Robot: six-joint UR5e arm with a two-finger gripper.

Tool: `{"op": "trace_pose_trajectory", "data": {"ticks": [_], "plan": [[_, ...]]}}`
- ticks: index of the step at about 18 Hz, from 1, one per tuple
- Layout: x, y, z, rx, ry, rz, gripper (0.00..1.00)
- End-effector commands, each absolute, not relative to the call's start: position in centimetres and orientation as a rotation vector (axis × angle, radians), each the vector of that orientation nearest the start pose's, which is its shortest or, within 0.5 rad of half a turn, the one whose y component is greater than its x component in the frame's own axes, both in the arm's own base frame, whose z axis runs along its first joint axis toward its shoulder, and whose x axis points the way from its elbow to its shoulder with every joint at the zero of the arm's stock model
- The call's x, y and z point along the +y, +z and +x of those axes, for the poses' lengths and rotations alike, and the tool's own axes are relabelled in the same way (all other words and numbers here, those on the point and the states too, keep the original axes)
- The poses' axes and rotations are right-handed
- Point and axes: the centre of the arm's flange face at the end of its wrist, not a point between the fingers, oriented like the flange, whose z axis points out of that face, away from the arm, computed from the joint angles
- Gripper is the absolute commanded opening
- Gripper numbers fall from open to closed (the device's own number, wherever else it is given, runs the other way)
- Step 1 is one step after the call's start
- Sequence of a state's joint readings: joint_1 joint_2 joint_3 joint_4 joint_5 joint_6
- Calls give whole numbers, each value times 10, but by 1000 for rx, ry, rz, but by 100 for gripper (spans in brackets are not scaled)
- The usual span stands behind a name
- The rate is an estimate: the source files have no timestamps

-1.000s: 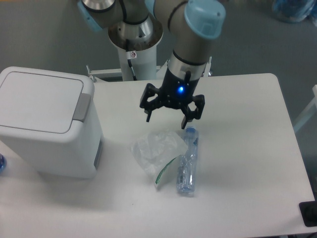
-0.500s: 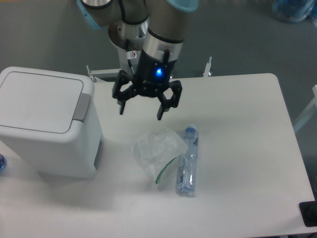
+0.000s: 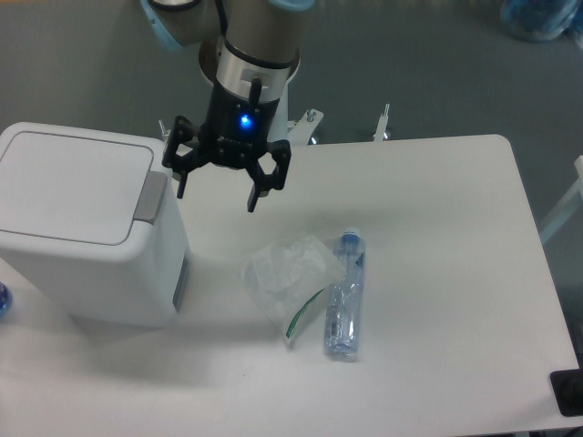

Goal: Open the trash can
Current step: 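Move the gripper across the table toward the white trash can lid, then lower the gripper finger onto the lid's hinged edge and press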

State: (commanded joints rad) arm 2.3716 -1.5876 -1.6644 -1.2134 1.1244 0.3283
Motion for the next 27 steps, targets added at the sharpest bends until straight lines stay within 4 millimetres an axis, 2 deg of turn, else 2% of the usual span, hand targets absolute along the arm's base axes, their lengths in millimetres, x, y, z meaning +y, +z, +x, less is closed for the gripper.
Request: {"op": "trace_pose_trajectory", "data": {"ticks": [1, 6, 14, 20, 27], "plan": [[489, 481, -242, -538, -341, -2627, 100], [491, 470, -238, -537, -362, -2642, 100], [492, 471, -237, -534, -383, -2631, 100], [494, 478, -237, -537, -391, -2610, 100], [495, 470, -238, -556, -404, -2618, 100]]}}
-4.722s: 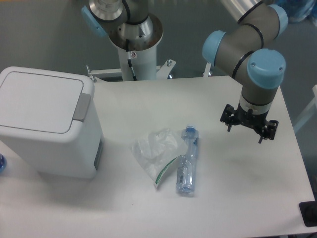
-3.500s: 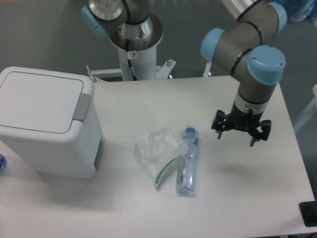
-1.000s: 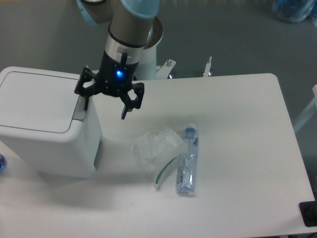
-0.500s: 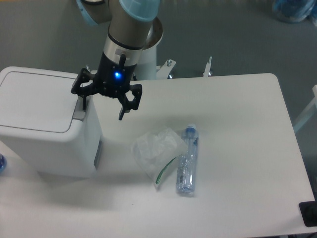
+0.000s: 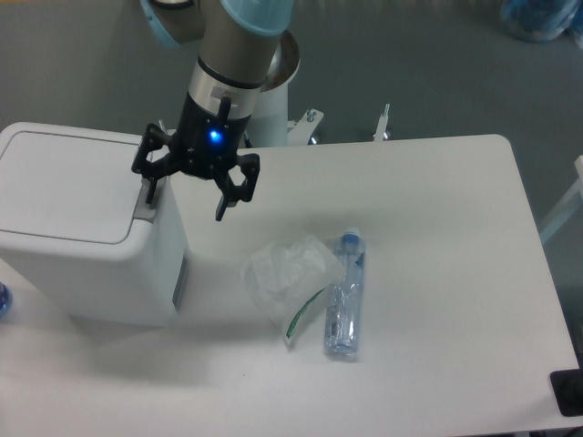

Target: Open the trash can

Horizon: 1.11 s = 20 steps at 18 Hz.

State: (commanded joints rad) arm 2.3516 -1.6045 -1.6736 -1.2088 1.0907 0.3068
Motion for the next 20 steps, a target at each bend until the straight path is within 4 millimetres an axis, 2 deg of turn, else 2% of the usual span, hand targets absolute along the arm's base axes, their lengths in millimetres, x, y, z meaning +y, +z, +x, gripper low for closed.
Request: {"op": "trace_pose_trajectory", "data": {"ticks": [11, 17, 19, 20], "plan": [[498, 461, -241, -570, -419, -2628, 100], [503, 473, -247, -593, -394, -2602, 100], [496, 477, -259, -612, -372, -2592, 100], [486, 482, -275, -644, -351, -2573, 100]]}}
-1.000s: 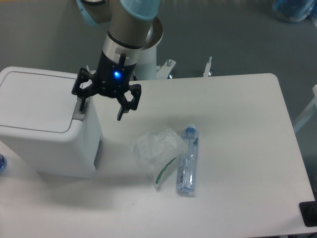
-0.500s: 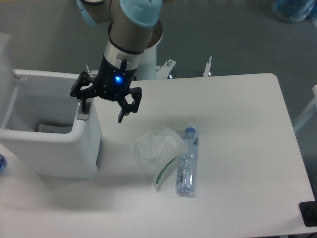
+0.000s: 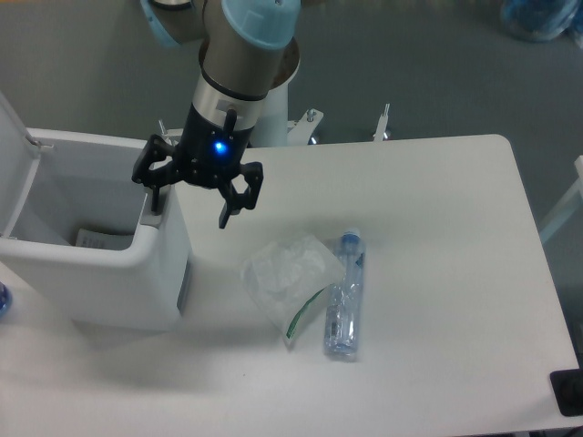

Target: Open the trash can

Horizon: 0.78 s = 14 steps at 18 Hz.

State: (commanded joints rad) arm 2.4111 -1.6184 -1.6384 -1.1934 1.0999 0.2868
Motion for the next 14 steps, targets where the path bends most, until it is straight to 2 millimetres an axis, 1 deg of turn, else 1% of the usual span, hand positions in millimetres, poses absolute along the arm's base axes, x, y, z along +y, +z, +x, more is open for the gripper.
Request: {"op": "trace_pose_trajectory", "data": {"ticks": [1, 3, 5, 7, 9, 10, 11, 12, 13, 14], "plan": [[476, 489, -291, -675, -327, -2551, 100], [466, 505, -314, -684, -275, -2520, 100], [453, 518, -345, -695, -223, -2494, 100], [455, 513, -368, -702, -210, -2492, 100], [461, 505, -385, -685, -186, -2510, 100], [460, 499, -393, -688, -147, -2540, 100], [454, 496, -403, -698, -93, -2569, 100], [453, 487, -413, -697, -63, -2598, 100], [450, 476, -423, -705, -60, -2612, 100], [443, 473, -433, -713, -49, -2612, 100]]}}
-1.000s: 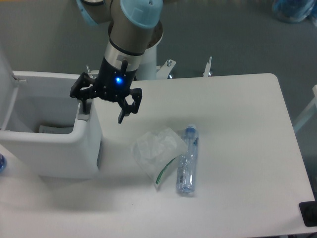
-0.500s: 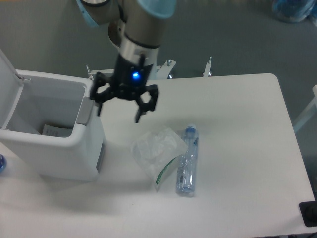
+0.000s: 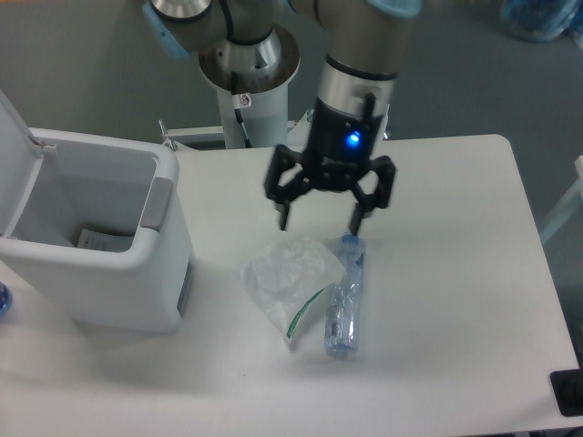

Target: Open the trash can

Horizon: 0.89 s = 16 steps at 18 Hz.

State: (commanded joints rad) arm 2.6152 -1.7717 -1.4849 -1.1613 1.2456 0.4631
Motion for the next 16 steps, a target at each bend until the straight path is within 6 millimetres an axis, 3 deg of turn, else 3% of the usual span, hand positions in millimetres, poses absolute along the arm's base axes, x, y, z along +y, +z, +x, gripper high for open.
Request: {"op": "trace_pose_trajectory", "data": {"ticks": [1, 2, 6, 11, 13, 16], "plan": [[434, 453, -453, -690, -48, -2649, 100], [424, 447, -462, -656, -22, -2683, 100], [410, 437, -474, -315, 59, -2775, 100], [367, 377, -535, -89, 146, -2992, 100], [360, 369, -546, 18, 153, -3024, 100], [351, 366, -550, 25, 152, -3031, 100]]}}
